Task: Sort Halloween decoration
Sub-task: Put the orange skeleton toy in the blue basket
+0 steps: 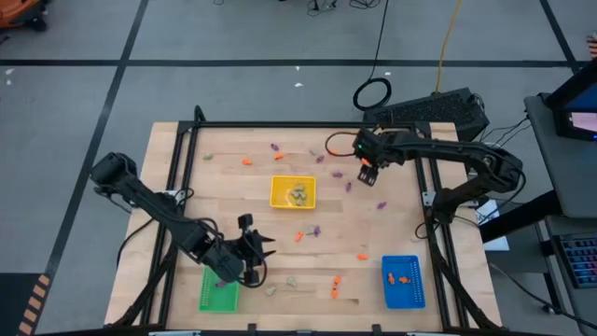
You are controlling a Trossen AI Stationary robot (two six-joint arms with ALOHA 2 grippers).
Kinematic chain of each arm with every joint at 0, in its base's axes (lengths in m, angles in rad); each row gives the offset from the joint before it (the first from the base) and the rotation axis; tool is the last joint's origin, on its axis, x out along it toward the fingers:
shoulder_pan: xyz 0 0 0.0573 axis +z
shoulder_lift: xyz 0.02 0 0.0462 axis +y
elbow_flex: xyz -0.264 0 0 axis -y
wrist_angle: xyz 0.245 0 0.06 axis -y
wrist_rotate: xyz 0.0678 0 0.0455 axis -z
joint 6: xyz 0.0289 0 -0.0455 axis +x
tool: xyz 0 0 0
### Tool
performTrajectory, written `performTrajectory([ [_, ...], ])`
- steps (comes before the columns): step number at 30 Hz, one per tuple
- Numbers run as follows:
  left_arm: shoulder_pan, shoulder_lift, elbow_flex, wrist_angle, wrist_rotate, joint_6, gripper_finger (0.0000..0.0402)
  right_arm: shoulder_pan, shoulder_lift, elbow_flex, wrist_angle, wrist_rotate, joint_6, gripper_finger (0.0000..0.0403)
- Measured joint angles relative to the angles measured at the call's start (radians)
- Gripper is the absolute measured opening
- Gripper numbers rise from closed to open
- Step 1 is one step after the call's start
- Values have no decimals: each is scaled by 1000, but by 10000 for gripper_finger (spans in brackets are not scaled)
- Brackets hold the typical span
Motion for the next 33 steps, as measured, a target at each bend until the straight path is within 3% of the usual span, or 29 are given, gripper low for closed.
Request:
performTrajectory([
  [13, 1, 5, 0, 0, 0, 1, 132, -72, 14, -92, 205, -50, -33, 258],
  [33, 0, 5, -1, -1, 0, 8, 132, -130, 230, -84, 287, -53, -13, 256],
])
